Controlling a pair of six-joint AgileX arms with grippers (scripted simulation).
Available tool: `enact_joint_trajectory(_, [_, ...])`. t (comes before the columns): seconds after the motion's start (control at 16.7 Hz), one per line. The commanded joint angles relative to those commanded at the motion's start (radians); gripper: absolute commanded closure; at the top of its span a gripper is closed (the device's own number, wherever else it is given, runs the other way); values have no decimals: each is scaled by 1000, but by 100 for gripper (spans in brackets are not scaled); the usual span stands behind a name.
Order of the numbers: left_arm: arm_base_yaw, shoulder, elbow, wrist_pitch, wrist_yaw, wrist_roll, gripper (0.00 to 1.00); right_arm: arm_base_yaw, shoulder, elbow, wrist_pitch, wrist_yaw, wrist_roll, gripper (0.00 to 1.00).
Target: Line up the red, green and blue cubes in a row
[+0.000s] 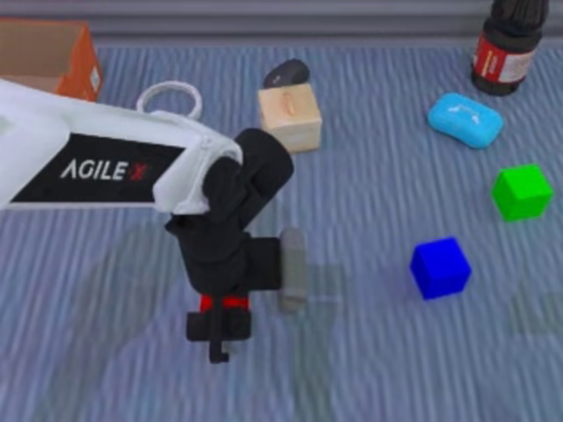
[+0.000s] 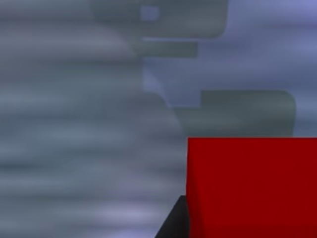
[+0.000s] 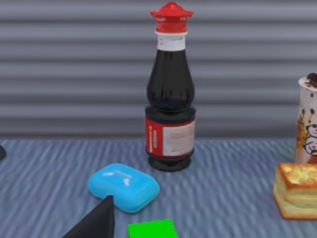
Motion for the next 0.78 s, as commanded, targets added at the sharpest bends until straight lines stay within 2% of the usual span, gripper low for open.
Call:
enact_joint_trajectory(0.18, [0, 0, 0, 0, 0, 0, 100, 0, 0, 0, 0, 0, 0, 0])
enact_joint_trajectory(0.78, [0, 0, 0, 0, 0, 0, 25, 0, 0, 0, 0, 0, 0, 0])
